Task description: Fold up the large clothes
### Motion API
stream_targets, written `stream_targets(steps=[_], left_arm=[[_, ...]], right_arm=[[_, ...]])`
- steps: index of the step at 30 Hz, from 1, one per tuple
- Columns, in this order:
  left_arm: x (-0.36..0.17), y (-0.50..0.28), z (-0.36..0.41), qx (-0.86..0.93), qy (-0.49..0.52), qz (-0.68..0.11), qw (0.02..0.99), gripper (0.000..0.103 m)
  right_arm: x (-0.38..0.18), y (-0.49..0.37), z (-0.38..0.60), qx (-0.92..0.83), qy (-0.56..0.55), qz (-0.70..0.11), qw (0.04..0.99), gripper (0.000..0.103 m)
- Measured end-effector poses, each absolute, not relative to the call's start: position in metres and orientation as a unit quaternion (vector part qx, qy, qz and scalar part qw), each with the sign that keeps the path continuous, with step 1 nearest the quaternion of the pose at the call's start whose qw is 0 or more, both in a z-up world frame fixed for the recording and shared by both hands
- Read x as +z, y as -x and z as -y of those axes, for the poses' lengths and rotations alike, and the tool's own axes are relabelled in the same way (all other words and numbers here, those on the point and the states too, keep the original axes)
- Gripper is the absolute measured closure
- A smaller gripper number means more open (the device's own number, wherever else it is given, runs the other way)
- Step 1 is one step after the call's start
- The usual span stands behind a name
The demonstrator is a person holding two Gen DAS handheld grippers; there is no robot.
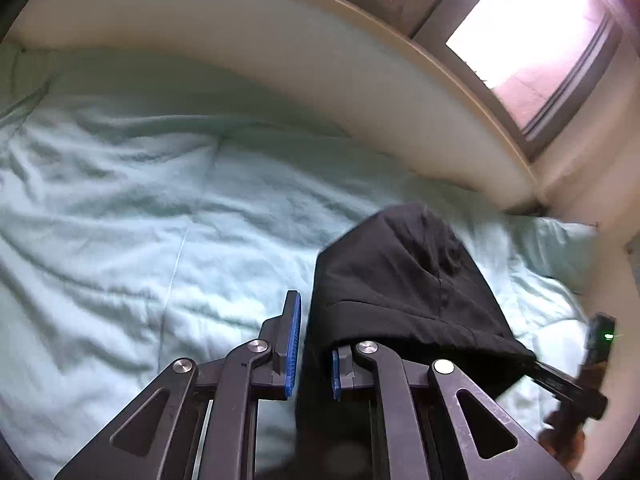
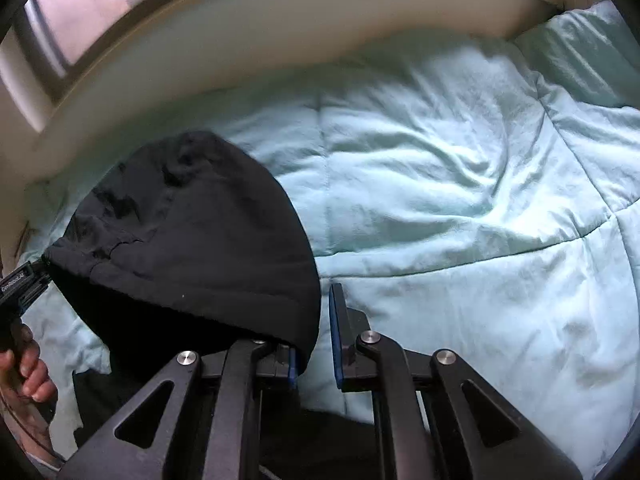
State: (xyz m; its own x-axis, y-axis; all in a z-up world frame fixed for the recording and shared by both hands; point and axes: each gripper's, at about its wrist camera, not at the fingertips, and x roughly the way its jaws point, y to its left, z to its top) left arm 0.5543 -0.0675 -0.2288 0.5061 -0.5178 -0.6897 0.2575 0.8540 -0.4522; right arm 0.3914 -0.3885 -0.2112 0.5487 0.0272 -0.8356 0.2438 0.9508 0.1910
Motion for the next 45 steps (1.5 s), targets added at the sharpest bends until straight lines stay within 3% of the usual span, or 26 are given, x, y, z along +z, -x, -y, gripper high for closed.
stream_targets(steps=[3, 6, 8, 11, 13, 16, 21, 24, 25, 29, 33, 39, 45], left_arm=[[-0.271, -0.569, 0.071, -0.201, 0.106, -0.513, 0.828, 0.088], [-0.336, -0.591, 0.082, -0.179, 0.082, -0.579, 0.791, 0.086], [-0.347, -0.583, 0.086, -0.210, 0.062, -0.537, 0.814, 0.084], [-0.332, -0.570, 0.082, -0.217, 0.056, -0.527, 0.820, 0.084], [-0.314, -0.557, 0.078, -0.218, 0.035, -0.512, 0.830, 0.080], [-0.289, -0.539, 0.070, -0.215, 0.012, -0.496, 0.841, 0.079], [-0.222, -0.520, 0.066, -0.230, -0.020, -0.417, 0.879, 0.076], [-0.200, -0.525, 0.090, -0.270, -0.004, -0.387, 0.882, 0.052], [-0.204, -0.534, 0.109, -0.285, -0.005, -0.392, 0.875, 0.050], [-0.272, -0.555, 0.154, -0.363, 0.029, -0.491, 0.792, 0.050], [-0.339, -0.552, 0.149, -0.354, 0.046, -0.524, 0.773, 0.051], [-0.322, -0.547, 0.148, -0.353, 0.032, -0.518, 0.779, 0.051], [-0.260, -0.534, 0.140, -0.372, 0.040, -0.437, 0.818, 0.051]], right_arm=[[-0.248, -0.402, 0.378, -0.070, -0.113, -0.510, 0.850, 0.091], [-0.323, -0.426, 0.387, -0.044, -0.163, -0.597, 0.784, 0.091], [-0.334, -0.428, 0.387, -0.048, -0.164, -0.605, 0.777, 0.090], [-0.313, -0.425, 0.379, -0.051, -0.104, -0.595, 0.795, 0.076], [-0.300, -0.410, 0.380, -0.049, -0.079, -0.578, 0.811, 0.058], [-0.282, -0.381, 0.390, -0.044, -0.084, -0.559, 0.824, 0.041], [-0.231, -0.354, 0.409, -0.048, -0.114, -0.509, 0.852, 0.036], [-0.207, -0.377, 0.404, -0.043, -0.135, -0.489, 0.861, 0.035], [-0.205, -0.389, 0.399, -0.029, -0.147, -0.483, 0.862, 0.035], [-0.234, -0.427, 0.372, 0.025, -0.147, -0.496, 0.855, 0.035], [-0.325, -0.431, 0.342, 0.037, -0.074, -0.570, 0.818, 0.035], [-0.313, -0.421, 0.353, 0.047, -0.105, -0.554, 0.824, 0.034], [-0.231, -0.430, 0.351, 0.080, -0.109, -0.455, 0.880, 0.032]])
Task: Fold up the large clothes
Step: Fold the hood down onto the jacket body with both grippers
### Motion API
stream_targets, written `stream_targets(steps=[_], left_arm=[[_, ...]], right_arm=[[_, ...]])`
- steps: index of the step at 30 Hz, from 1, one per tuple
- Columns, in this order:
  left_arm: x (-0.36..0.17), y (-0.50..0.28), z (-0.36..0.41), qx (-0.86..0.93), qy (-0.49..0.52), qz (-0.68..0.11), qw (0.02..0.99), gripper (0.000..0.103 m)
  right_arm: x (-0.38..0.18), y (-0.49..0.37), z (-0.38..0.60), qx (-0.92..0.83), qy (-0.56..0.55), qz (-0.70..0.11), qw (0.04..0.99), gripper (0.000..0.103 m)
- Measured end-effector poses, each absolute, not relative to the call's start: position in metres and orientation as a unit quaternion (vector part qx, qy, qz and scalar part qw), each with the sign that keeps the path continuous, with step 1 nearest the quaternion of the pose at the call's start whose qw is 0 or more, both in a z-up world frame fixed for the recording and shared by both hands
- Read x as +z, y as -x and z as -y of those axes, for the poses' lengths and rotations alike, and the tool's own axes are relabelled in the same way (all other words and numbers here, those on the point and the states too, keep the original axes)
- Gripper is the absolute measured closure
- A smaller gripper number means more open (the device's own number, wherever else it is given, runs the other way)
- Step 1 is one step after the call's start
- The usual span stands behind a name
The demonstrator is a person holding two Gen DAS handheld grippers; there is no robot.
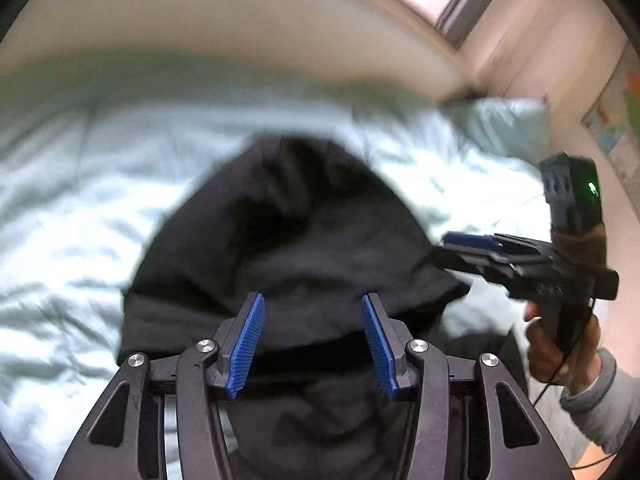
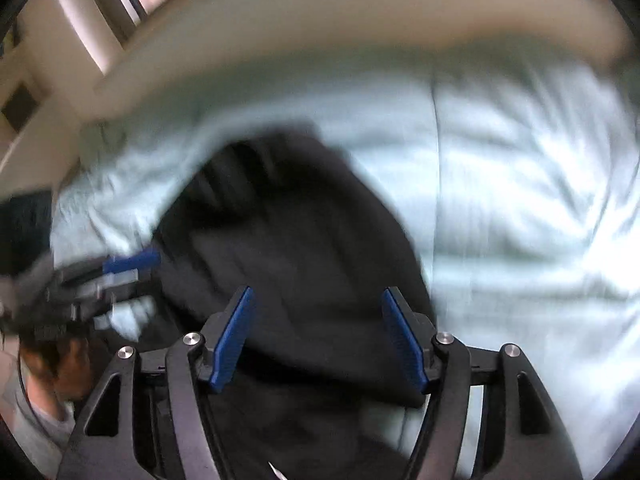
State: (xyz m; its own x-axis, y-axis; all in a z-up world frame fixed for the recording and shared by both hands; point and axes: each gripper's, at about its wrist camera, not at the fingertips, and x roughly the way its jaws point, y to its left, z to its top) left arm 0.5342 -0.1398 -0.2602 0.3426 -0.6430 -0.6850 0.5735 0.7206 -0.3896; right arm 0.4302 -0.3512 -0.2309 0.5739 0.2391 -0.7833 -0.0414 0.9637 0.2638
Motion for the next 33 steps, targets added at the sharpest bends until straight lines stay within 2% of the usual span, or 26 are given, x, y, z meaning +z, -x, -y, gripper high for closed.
stream_targets(steps=[2, 4, 8, 10, 19, 21, 23, 24, 26, 28, 33], left_arm=[[-0.262, -0.541, 0.139, -0.339, 0.036, -0.435, 0.834, 0.050], [-0.288, -0.547, 0.149, -0.287, 0.006, -0.471, 0.834, 0.050], [-0.334, -0.547, 0.148, -0.263, -0.004, -0.492, 0.830, 0.050], [-0.334, -0.548, 0.144, -0.269, 0.007, -0.492, 0.828, 0.050], [-0.310, -0.549, 0.114, -0.290, 0.074, -0.488, 0.820, 0.050], [-0.304, -0.546, 0.110, -0.280, 0.061, -0.490, 0.823, 0.050], [-0.307, -0.542, 0.116, -0.255, 0.030, -0.502, 0.826, 0.050], [-0.315, -0.544, 0.119, -0.247, 0.019, -0.510, 0.824, 0.050], [-0.330, -0.549, 0.125, -0.242, 0.017, -0.529, 0.813, 0.050], [-0.330, -0.552, 0.126, -0.243, 0.014, -0.533, 0.811, 0.050], [-0.290, -0.550, 0.114, -0.250, -0.041, -0.526, 0.812, 0.050]], right_arm=[[-0.221, -0.456, 0.339, 0.071, -0.092, -0.432, 0.894, 0.031], [-0.234, -0.487, 0.326, 0.056, -0.075, -0.433, 0.897, 0.028], [-0.309, -0.533, 0.317, 0.035, -0.078, -0.539, 0.838, 0.029], [-0.324, -0.530, 0.320, 0.038, -0.092, -0.544, 0.833, 0.028], [-0.248, -0.423, 0.334, 0.080, -0.094, -0.472, 0.873, 0.028], [-0.262, -0.410, 0.326, 0.088, -0.074, -0.491, 0.864, 0.029], [-0.286, -0.413, 0.331, 0.090, -0.057, -0.523, 0.846, 0.036], [-0.310, -0.415, 0.333, 0.087, -0.067, -0.549, 0.828, 0.039], [-0.330, -0.416, 0.347, 0.099, -0.116, -0.558, 0.816, 0.039], [-0.319, -0.414, 0.355, 0.106, -0.128, -0.555, 0.815, 0.043], [-0.276, -0.394, 0.383, 0.138, -0.137, -0.524, 0.829, 0.041]])
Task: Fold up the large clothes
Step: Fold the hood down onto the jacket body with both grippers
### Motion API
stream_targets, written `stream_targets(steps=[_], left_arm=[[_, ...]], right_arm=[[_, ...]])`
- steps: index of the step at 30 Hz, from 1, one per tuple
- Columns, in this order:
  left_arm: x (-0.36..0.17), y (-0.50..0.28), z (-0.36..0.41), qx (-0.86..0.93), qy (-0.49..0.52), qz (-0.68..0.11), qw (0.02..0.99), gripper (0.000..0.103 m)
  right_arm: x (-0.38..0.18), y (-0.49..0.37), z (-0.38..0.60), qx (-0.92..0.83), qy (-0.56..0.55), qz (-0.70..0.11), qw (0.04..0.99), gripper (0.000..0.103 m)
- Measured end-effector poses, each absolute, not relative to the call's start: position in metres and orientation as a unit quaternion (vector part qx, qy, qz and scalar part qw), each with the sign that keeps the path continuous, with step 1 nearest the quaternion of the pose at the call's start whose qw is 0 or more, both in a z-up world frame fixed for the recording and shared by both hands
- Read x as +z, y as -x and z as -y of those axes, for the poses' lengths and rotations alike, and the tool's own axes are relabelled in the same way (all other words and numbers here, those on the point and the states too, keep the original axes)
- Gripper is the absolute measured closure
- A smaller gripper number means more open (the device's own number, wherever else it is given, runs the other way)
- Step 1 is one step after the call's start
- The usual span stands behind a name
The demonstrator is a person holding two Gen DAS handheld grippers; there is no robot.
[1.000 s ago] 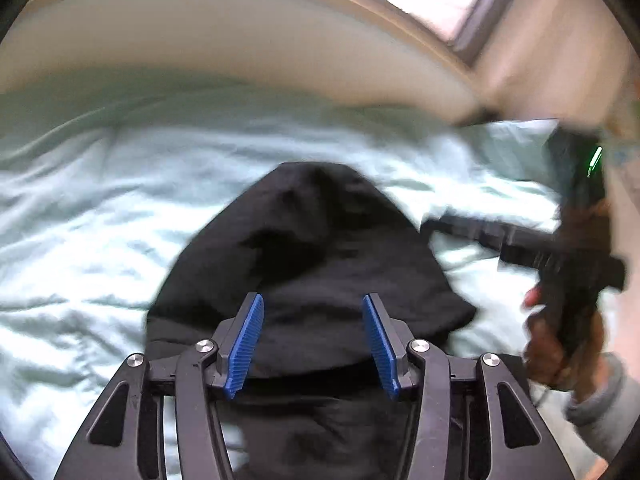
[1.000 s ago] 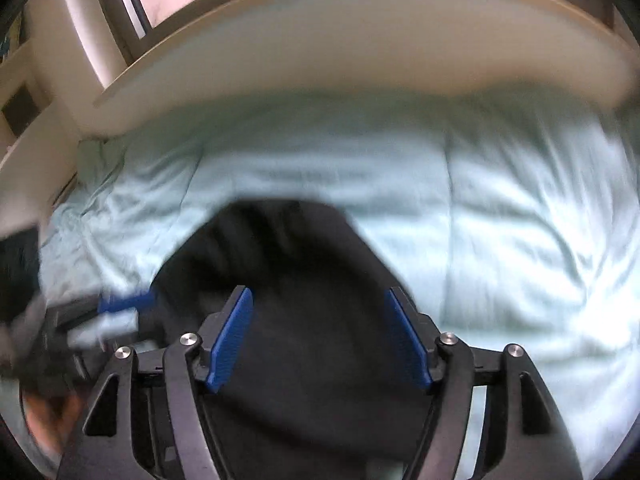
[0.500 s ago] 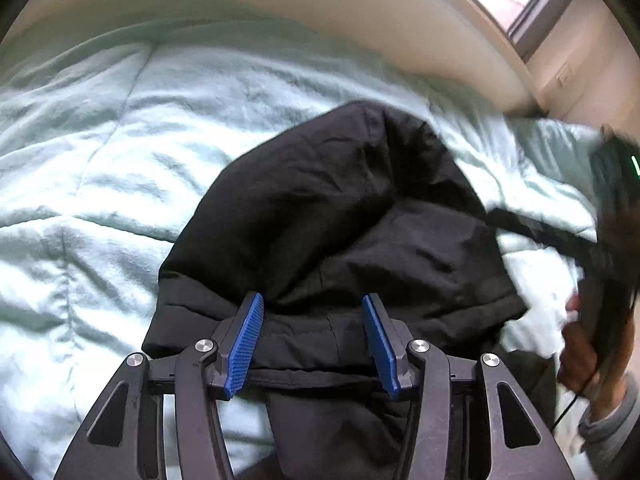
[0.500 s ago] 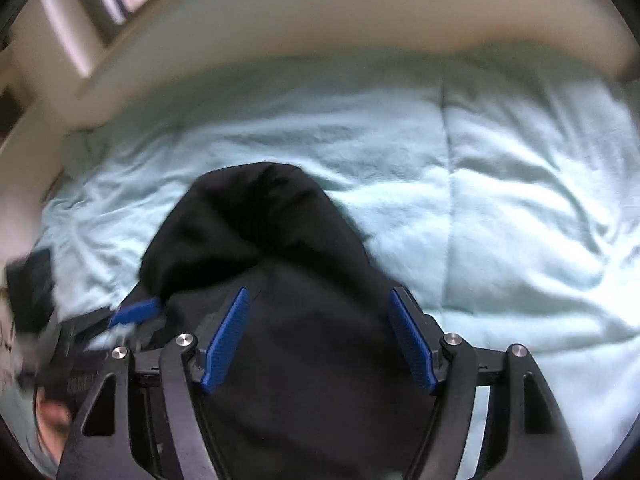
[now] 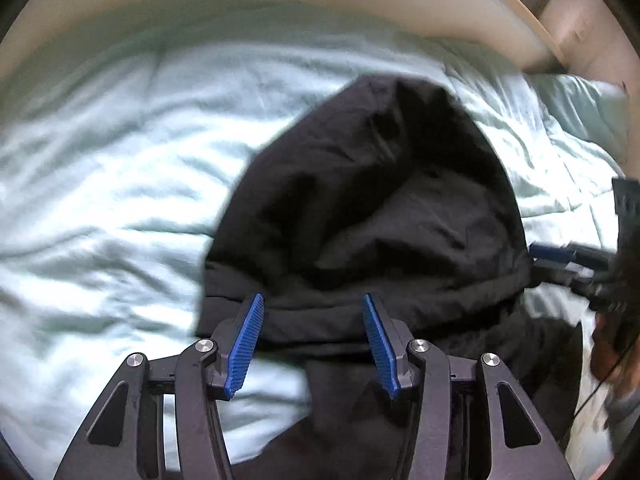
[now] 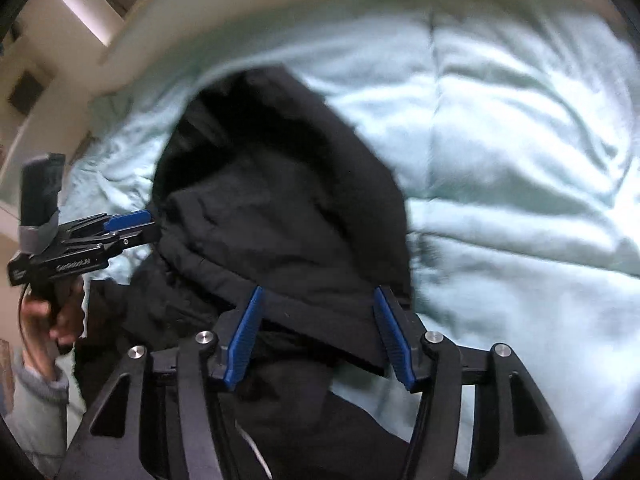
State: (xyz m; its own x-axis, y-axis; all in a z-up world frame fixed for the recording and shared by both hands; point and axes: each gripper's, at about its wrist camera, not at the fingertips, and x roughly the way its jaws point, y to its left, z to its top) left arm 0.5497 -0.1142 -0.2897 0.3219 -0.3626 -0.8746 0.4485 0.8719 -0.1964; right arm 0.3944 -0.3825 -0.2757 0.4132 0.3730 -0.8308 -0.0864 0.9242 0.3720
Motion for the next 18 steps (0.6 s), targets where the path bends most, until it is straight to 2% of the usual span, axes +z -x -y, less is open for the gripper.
stream_targets(steps=[3, 4, 6, 11, 16, 17, 18], left_arm=[[-0.259, -0.557, 0.085, -0.274, 0.004, -0.486, 0.830, 0.048], [-0.256, -0.563, 0.078, -0.282, 0.022, -0.483, 0.829, 0.038], [-0.263, -0.593, 0.060, -0.289, 0.062, -0.493, 0.819, 0.028], [-0.305, -0.638, 0.060, -0.364, 0.157, -0.562, 0.726, 0.028], [-0.336, -0.646, 0.071, -0.393, 0.178, -0.580, 0.691, 0.028], [-0.337, -0.644, 0.075, -0.393, 0.169, -0.579, 0.694, 0.030], [-0.336, -0.638, 0.081, -0.388, 0.145, -0.579, 0.702, 0.040]], right_arm=[[-0.270, -0.397, 0.413, 0.143, -0.165, -0.509, 0.832, 0.038], [-0.274, -0.403, 0.424, 0.143, -0.172, -0.510, 0.830, 0.038], [-0.282, -0.414, 0.438, 0.158, -0.184, -0.521, 0.819, 0.038], [-0.299, -0.436, 0.458, 0.200, -0.226, -0.532, 0.791, 0.038], [-0.309, -0.470, 0.434, 0.256, -0.214, -0.547, 0.768, 0.038], [-0.309, -0.476, 0.424, 0.251, -0.200, -0.553, 0.769, 0.039], [-0.310, -0.479, 0.414, 0.245, -0.185, -0.555, 0.773, 0.049]])
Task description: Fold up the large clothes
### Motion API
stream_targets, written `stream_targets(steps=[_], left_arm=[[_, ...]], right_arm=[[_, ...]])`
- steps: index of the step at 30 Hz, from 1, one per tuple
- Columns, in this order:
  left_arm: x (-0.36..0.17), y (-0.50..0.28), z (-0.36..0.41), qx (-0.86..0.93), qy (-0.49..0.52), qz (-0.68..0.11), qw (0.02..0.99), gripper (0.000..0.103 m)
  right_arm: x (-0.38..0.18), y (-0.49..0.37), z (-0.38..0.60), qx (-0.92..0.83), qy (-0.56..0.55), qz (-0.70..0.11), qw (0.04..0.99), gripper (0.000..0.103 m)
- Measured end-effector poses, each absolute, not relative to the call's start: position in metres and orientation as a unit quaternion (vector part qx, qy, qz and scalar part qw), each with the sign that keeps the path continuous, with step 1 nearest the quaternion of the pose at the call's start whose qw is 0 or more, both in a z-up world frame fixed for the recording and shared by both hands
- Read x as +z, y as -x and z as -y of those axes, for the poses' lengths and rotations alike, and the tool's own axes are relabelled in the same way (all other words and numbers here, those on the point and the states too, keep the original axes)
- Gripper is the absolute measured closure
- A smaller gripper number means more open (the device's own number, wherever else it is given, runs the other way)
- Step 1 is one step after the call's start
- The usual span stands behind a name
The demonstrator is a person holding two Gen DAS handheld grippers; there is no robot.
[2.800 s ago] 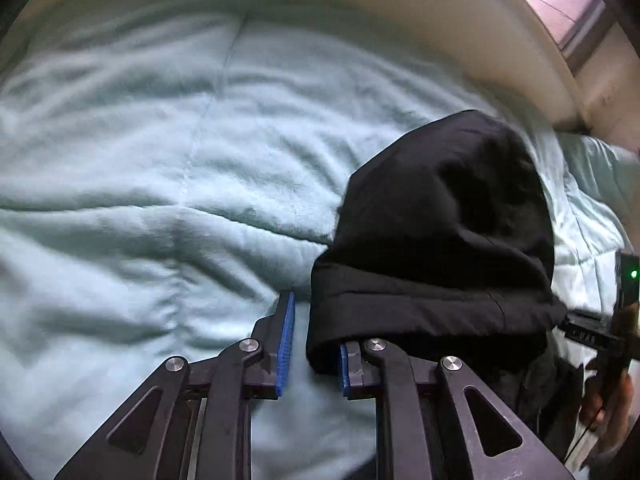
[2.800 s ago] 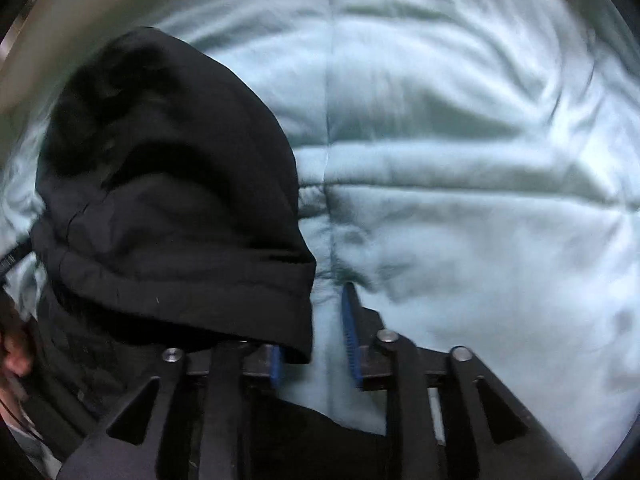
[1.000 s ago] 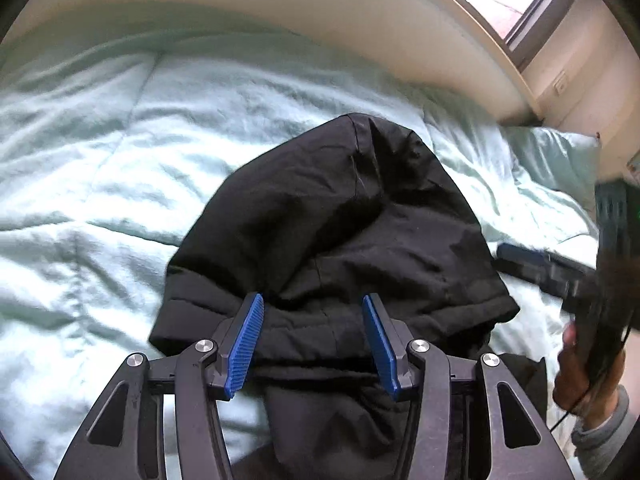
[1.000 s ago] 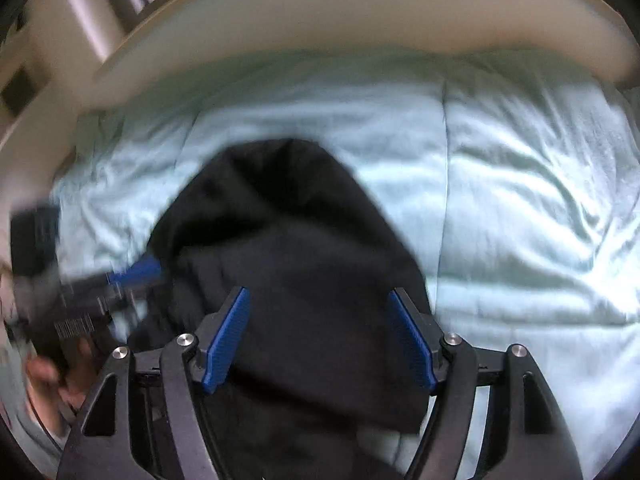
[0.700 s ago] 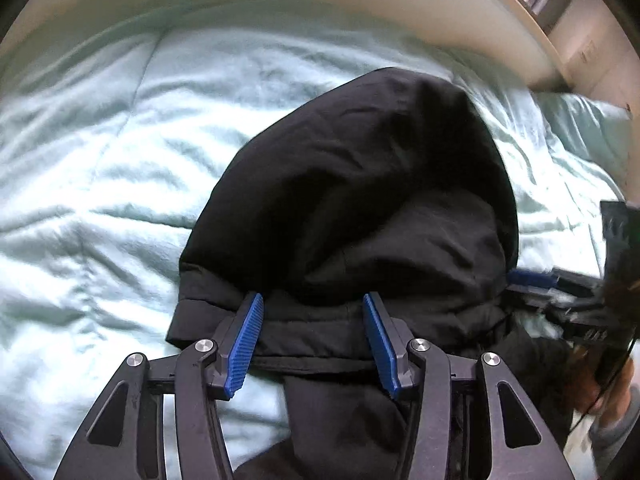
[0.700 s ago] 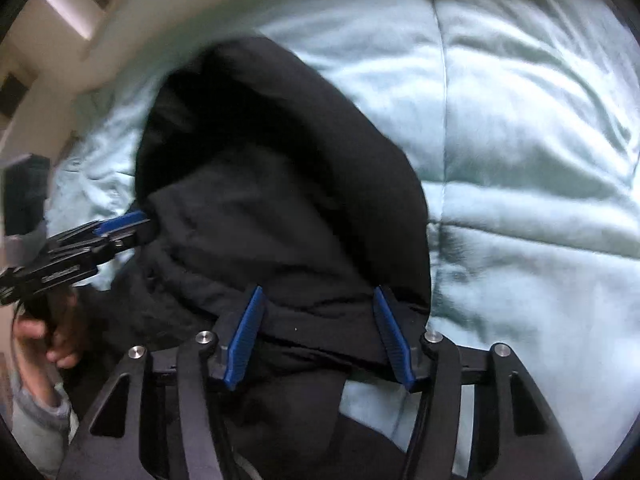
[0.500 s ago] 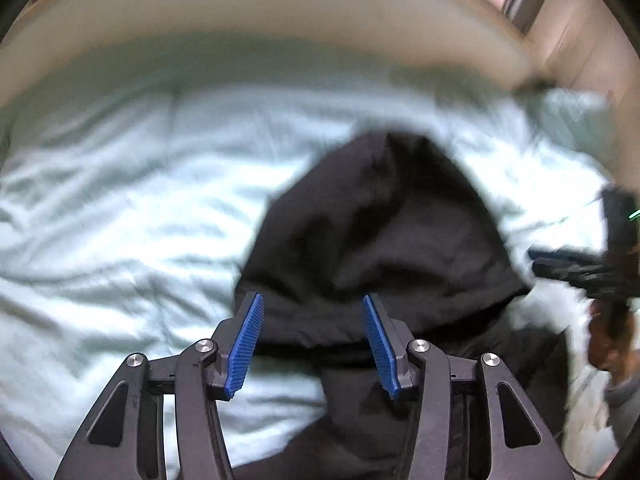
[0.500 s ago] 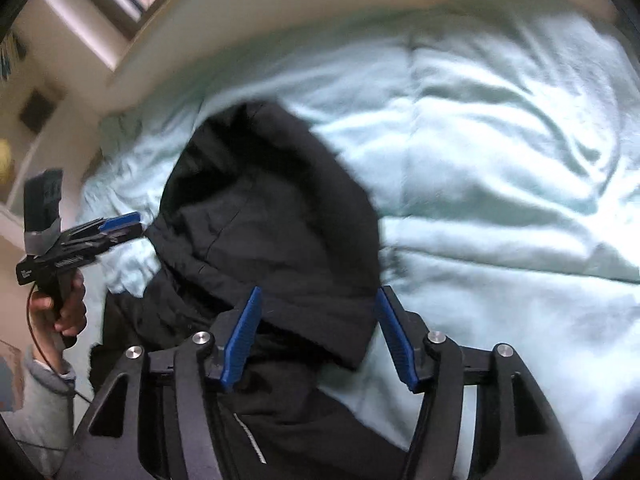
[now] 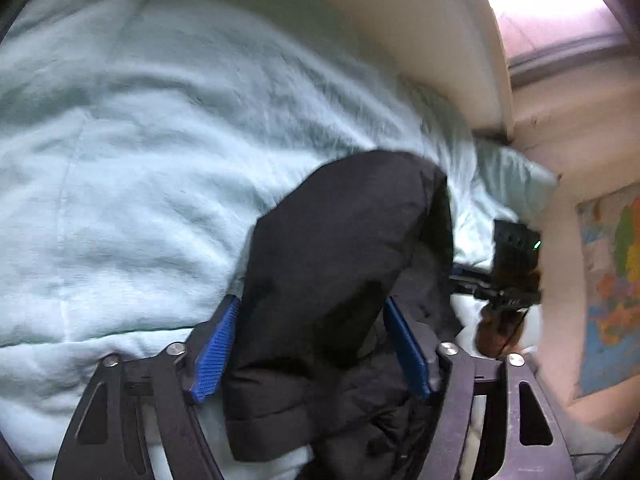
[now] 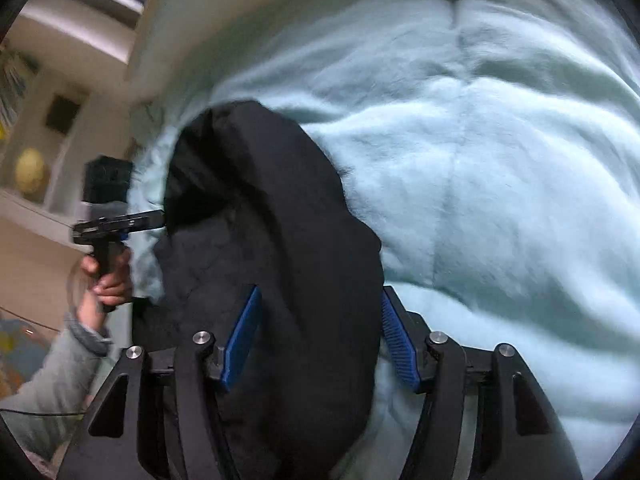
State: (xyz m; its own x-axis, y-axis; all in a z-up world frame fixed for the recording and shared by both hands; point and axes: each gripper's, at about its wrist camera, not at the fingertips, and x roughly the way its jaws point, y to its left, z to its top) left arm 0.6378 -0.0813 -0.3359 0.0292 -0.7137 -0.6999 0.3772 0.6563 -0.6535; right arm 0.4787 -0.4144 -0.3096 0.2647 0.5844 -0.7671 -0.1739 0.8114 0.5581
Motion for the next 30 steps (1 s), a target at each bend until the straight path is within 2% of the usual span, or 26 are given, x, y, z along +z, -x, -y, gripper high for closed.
stream_targets(steps=[1, 2, 3, 4, 6, 12, 15, 17, 20, 23, 25, 27, 29, 30], left_arm=[[-0.330, -0.628, 0.088, -0.387, 0.123, -0.571, 0.713, 0.056], [-0.324, -0.621, 0.090, -0.389, 0.105, -0.559, 0.725, 0.064], [-0.315, -0.610, 0.092, -0.390, 0.084, -0.543, 0.739, 0.077], [-0.307, -0.601, 0.093, -0.392, 0.068, -0.534, 0.746, 0.085], [-0.285, -0.583, 0.088, -0.401, 0.046, -0.509, 0.760, 0.089], [-0.204, -0.465, 0.053, -0.419, -0.009, -0.418, 0.806, 0.090], [-0.190, -0.397, 0.040, -0.400, -0.047, -0.394, 0.826, 0.089], [-0.196, -0.361, 0.025, -0.381, -0.066, -0.402, 0.830, 0.085], [-0.236, -0.315, 0.010, -0.339, -0.077, -0.448, 0.823, 0.082], [-0.294, -0.296, -0.009, -0.286, -0.042, -0.522, 0.802, 0.083], [-0.321, -0.287, -0.031, -0.261, 0.011, -0.551, 0.793, 0.087], [-0.312, -0.285, -0.046, -0.253, 0.066, -0.542, 0.798, 0.087], [-0.283, -0.285, -0.053, -0.247, 0.067, -0.519, 0.816, 0.087], [-0.262, -0.289, -0.051, -0.249, 0.059, -0.501, 0.827, 0.087]], right_arm=[[-0.308, -0.479, 0.407, 0.237, -0.166, -0.554, 0.780, 0.060], [-0.304, -0.476, 0.402, 0.230, -0.149, -0.552, 0.787, 0.064], [-0.298, -0.470, 0.399, 0.227, -0.136, -0.546, 0.795, 0.074], [-0.287, -0.459, 0.397, 0.228, -0.122, -0.534, 0.805, 0.082], [-0.261, -0.434, 0.391, 0.229, -0.096, -0.510, 0.824, 0.084], [-0.172, -0.314, 0.361, 0.214, -0.007, -0.429, 0.877, 0.085], [-0.146, -0.249, 0.343, 0.191, 0.031, -0.402, 0.895, 0.085], [-0.139, -0.210, 0.334, 0.184, 0.040, -0.396, 0.899, 0.086], [-0.147, -0.170, 0.323, 0.152, 0.063, -0.410, 0.897, 0.086], [-0.183, -0.144, 0.319, 0.145, 0.059, -0.468, 0.870, 0.086], [-0.206, -0.141, 0.324, 0.148, 0.032, -0.516, 0.843, 0.086], [-0.210, -0.140, 0.330, 0.142, 0.009, -0.536, 0.832, 0.085], [-0.194, -0.140, 0.343, 0.145, -0.008, -0.528, 0.837, 0.085], [-0.183, -0.143, 0.346, 0.146, -0.014, -0.517, 0.843, 0.081]])
